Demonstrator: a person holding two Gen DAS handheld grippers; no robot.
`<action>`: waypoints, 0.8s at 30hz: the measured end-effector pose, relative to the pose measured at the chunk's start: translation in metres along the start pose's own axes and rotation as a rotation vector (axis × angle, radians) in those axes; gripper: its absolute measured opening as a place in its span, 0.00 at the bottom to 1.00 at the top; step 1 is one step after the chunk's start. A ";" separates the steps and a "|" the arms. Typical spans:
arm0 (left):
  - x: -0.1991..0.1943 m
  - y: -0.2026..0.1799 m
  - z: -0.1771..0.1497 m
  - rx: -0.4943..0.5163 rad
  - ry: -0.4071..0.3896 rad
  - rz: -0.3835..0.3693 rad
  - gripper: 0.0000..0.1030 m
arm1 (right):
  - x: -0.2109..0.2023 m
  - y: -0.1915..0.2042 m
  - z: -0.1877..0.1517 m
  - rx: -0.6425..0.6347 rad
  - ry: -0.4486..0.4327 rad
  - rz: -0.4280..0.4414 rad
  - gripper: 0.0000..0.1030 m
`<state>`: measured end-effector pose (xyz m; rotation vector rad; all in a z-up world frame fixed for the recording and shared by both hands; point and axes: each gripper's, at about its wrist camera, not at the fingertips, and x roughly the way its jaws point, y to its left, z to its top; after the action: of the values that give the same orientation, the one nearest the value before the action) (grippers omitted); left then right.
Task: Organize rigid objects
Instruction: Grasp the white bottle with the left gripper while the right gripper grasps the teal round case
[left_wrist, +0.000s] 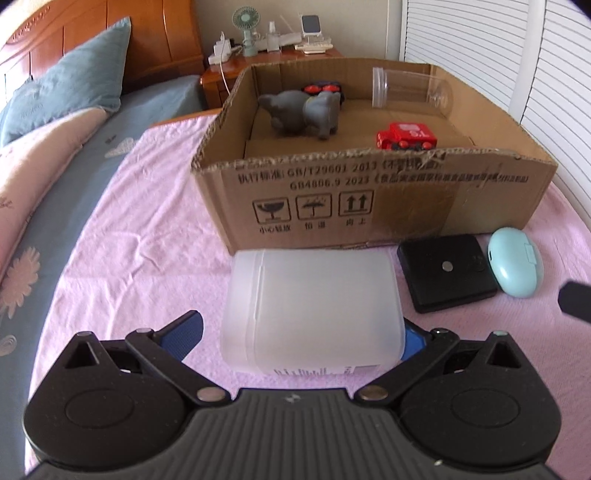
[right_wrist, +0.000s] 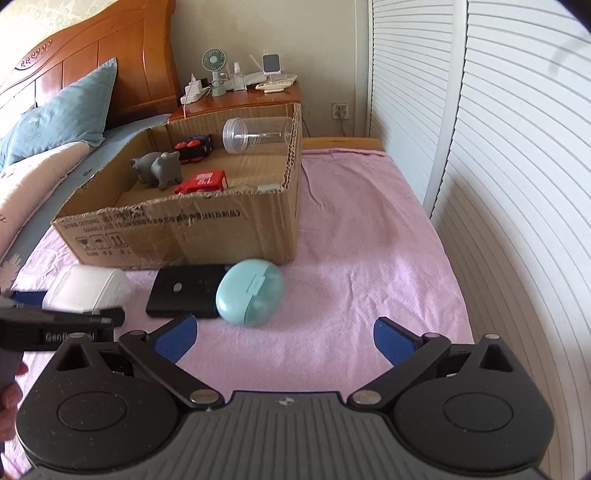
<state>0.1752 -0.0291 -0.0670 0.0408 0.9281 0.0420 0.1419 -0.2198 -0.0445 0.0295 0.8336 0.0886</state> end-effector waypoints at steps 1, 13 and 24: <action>0.002 0.002 -0.001 -0.018 0.005 -0.013 1.00 | 0.004 0.001 0.003 0.002 -0.004 -0.005 1.00; 0.004 0.012 -0.005 -0.055 0.008 -0.047 1.00 | 0.057 0.023 0.018 -0.052 0.008 -0.097 1.00; 0.005 0.012 -0.005 -0.061 0.003 -0.043 1.00 | 0.055 -0.001 0.001 -0.078 0.050 -0.110 1.00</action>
<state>0.1738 -0.0166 -0.0728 -0.0358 0.9302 0.0302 0.1797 -0.2154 -0.0840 -0.0921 0.8791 0.0177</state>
